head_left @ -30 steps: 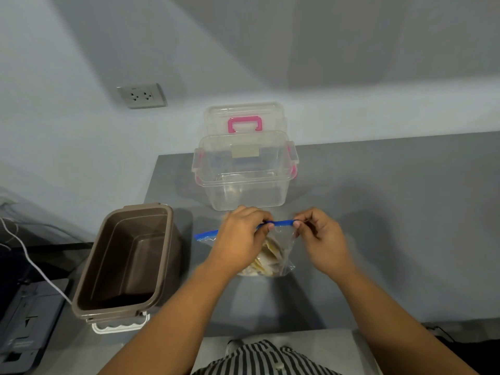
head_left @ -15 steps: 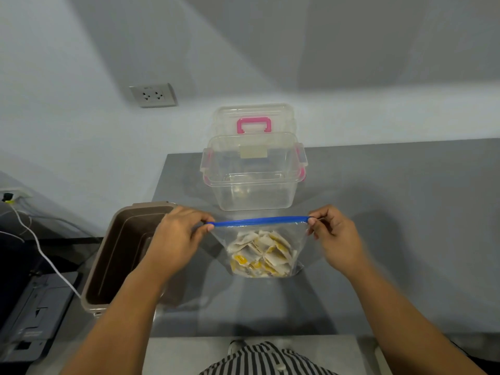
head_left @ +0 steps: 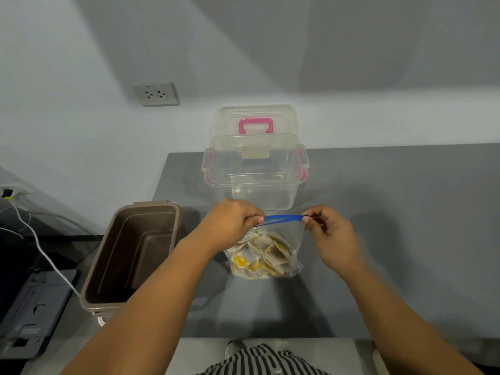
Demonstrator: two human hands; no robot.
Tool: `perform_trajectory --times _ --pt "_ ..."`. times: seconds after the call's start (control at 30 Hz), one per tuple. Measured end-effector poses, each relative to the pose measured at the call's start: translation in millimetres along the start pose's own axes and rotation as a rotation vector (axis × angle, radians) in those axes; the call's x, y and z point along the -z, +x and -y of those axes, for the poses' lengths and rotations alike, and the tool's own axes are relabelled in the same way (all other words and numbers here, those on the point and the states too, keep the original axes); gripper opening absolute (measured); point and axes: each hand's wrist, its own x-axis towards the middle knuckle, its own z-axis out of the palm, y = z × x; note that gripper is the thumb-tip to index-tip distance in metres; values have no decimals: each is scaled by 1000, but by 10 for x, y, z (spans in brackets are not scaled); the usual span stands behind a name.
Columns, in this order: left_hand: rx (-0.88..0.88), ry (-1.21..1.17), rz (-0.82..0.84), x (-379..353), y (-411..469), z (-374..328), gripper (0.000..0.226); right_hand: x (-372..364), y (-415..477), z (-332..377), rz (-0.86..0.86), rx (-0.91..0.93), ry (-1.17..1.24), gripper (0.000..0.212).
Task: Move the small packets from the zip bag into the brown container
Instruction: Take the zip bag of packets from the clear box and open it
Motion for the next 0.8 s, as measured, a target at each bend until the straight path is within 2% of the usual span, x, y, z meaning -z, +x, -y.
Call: perform_trajectory --times 0.13,0.17,0.23,0.3,0.37,0.4,0.53,0.7,0.8 --pt "150 -78 -22 -35 -20 -33 18 -167 -158 96 -338 -104 27 15" --pt "197 -124 -37 -58 -52 -28 18 -215 -211 141 -351 -151 45 19" --pt "281 -249 -87 -93 -138 -31 23 -320 -284 257 -177 -318 82 37" --pt "365 -413 -130 -116 -233 -64 26 -442 -315 383 110 -528 107 44" --pt "431 -566 -154 -156 -323 -120 25 -558 -299 434 265 -670 136 52" --pt "472 -640 -169 -185 -357 -145 24 -606 -280 438 282 -715 164 51" --pt "658 -973 -243 -296 -451 -149 23 -708 -207 458 230 -830 365 11" --pt "921 -1360 -359 -316 -491 -137 22 -664 -64 344 31 -988 757 21" --pt "1020 -1505 -360 -323 -518 -103 24 -577 5 214 4 -1041 926 23"
